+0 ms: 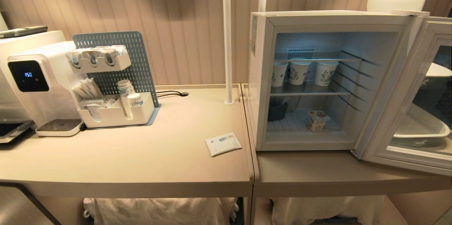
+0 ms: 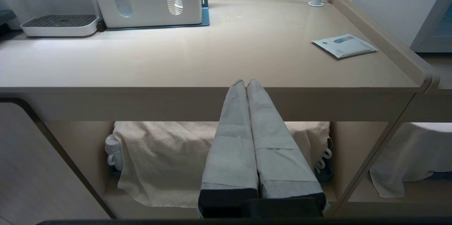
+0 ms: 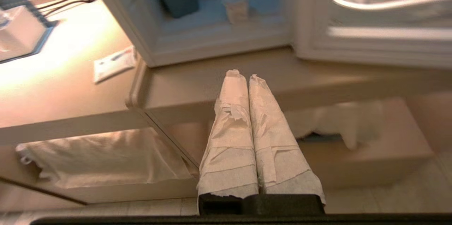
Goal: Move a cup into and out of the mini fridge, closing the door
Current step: Close the freezer door
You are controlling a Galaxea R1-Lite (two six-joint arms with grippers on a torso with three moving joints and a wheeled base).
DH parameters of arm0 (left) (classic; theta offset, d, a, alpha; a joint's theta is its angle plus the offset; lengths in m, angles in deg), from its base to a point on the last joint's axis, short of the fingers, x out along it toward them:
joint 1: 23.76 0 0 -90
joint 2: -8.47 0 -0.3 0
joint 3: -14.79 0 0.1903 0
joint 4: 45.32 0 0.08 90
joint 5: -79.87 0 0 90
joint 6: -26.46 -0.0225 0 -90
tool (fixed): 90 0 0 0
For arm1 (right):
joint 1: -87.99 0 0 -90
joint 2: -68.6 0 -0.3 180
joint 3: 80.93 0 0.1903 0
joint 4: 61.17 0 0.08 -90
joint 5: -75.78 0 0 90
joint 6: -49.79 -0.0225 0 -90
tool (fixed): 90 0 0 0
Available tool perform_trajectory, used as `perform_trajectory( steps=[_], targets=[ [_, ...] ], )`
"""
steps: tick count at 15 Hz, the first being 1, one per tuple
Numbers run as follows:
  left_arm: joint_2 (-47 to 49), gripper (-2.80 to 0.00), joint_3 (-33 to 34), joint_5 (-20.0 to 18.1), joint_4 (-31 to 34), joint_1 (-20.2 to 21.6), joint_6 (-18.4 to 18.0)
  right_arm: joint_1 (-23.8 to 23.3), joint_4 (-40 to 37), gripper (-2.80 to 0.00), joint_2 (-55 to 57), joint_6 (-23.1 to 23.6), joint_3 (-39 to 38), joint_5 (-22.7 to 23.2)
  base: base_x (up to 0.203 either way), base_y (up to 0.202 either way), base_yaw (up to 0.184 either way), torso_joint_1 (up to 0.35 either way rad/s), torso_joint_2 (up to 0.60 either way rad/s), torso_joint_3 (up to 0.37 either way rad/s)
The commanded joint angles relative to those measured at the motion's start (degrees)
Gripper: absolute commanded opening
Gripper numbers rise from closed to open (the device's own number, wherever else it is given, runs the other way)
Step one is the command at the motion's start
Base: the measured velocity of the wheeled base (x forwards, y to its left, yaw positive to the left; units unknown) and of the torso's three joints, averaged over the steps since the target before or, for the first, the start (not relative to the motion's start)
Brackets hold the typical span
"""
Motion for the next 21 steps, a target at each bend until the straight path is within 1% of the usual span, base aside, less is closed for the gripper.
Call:
perform_trajectory(
  steps=[1, 3, 4, 5, 6, 7, 8, 9, 10, 12, 14, 21],
  targets=[
    [0.0, -2.8, 0.1, 0.0, 0.0, 0.0, 0.0, 0.4, -7.5, -2.8, -13.7, -0.2, 0.4, -1.5, 0.0, 0.0, 0.0, 0.0, 0.0, 0.0],
    [0.0, -2.8, 0.1, 0.0, 0.0, 0.0, 0.0, 1.1, -10.1, -2.8, -23.9, 0.0, -1.8, -2.0, 0.0, 0.0, 0.0, 0.0, 0.0, 0.0],
    [0.0, -2.8, 0.1, 0.0, 0.0, 0.0, 0.0, 1.3, -9.0, -2.8, -27.9, 0.0, -4.4, -2.8, 0.0, 0.0, 0.0, 0.0, 0.0, 0.0],
    [0.0, -2.8, 0.1, 0.0, 0.0, 0.0, 0.0, 1.4, -5.2, -2.8, -29.8, 0.2, -8.7, -4.3, 0.0, 0.0, 0.0, 0.0, 0.0, 0.0],
    [0.0, -2.8, 0.1, 0.0, 0.0, 0.0, 0.0, 1.5, 0.7, -2.8, -30.0, 1.0, -15.3, -5.7, 0.0, 0.0, 0.0, 0.0, 0.0, 0.0],
    [0.0, -2.8, 0.1, -0.1, 0.0, 0.0, 0.0, 1.6, 7.5, -2.8, -29.9, 2.6, -21.5, -6.3, 0.0, 0.0, 0.0, 0.0, 0.0, 0.0],
    [0.0, -2.8, 0.1, 0.0, 0.0, 0.0, 0.0, 1.6, 12.9, -2.8, -29.8, 3.9, -26.5, -5.6, 0.0, 0.0, 0.0, 0.0, 0.0, 0.0],
    [0.0, -2.8, 0.0, 0.0, 0.0, 0.0, 0.0, 1.7, 13.7, -2.8, -29.7, 5.1, -29.3, -5.0, 0.0, 0.0, 0.0, 0.0, 0.0, 0.0],
    [0.0, -2.8, 0.1, -0.1, 0.0, 0.0, 0.0, 1.8, 11.6, -2.8, -29.6, 6.3, -29.6, -4.4, 0.0, 0.0, 0.0, 0.0, 0.0, 0.0],
    [0.0, -2.8, 0.1, 0.0, 0.0, 0.0, 0.0, 1.8, 8.9, -2.8, -29.5, 8.7, -27.0, -3.2, 0.0, 0.0, 0.0, 0.0, 0.0, 0.0],
    [0.0, -2.8, 0.0, -0.1, 0.0, 0.0, 0.0, 1.8, 9.0, -2.8, -29.4, 8.7, -27.1, -3.2, 0.0, 0.0, 0.0, 0.0, 0.0, 0.0],
    [0.0, -2.8, 0.1, -0.1, 0.0, 0.0, 0.0, 1.8, 9.0, -2.8, -29.4, 8.7, -27.1, -3.2, -0.181, 0.0, 0.0, 0.003, 0.0, 0.001]
  ],
)
